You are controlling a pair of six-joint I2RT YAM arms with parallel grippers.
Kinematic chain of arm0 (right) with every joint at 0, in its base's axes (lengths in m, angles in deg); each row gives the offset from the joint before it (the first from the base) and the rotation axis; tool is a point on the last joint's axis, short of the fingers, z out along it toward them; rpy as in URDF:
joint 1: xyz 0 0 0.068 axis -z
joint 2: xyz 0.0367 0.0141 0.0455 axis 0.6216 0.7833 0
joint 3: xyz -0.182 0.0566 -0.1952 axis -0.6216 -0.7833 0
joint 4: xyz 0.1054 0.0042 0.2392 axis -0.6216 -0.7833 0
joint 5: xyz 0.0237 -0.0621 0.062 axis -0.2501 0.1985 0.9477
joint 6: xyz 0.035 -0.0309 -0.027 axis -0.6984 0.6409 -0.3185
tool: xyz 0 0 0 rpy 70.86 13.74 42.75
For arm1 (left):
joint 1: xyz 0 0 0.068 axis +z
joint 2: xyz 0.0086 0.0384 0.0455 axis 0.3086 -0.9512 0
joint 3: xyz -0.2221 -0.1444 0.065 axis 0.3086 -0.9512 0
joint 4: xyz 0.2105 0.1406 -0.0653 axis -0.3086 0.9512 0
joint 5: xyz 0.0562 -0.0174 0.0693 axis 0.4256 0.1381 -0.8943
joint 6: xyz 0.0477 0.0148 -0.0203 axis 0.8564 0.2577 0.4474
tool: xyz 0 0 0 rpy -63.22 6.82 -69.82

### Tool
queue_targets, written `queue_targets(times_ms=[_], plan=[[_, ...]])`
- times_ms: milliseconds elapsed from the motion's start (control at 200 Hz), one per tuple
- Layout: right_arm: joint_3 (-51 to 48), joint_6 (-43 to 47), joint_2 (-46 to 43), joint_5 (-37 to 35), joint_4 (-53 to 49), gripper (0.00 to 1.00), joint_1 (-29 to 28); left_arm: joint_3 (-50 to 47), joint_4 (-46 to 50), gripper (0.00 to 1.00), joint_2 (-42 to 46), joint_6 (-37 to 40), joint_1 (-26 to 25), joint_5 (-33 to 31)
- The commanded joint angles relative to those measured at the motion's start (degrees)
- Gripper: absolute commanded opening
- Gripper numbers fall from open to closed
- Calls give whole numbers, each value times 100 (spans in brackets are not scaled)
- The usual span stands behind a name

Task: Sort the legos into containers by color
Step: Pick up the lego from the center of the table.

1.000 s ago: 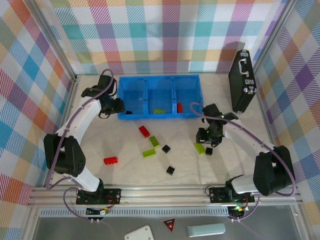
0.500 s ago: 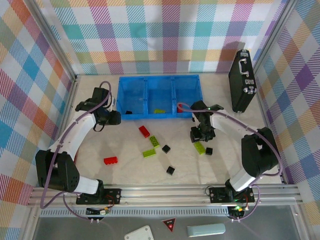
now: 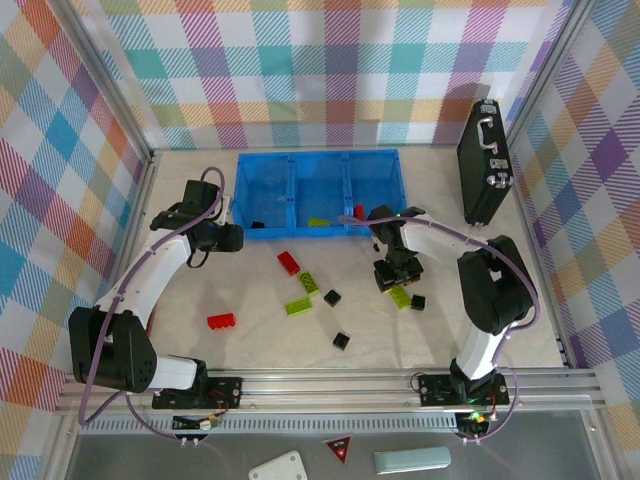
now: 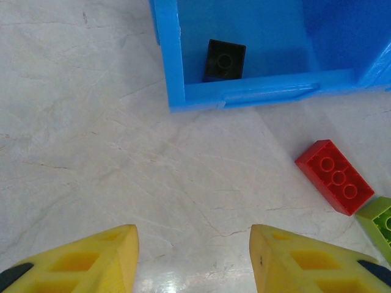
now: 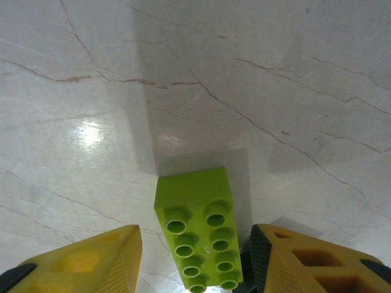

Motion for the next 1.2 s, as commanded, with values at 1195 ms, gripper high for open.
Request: queue_targets(times_ms=[1195], plan=[[234, 47, 600, -14, -40, 41, -312, 103, 55, 51, -143, 124, 66, 175]])
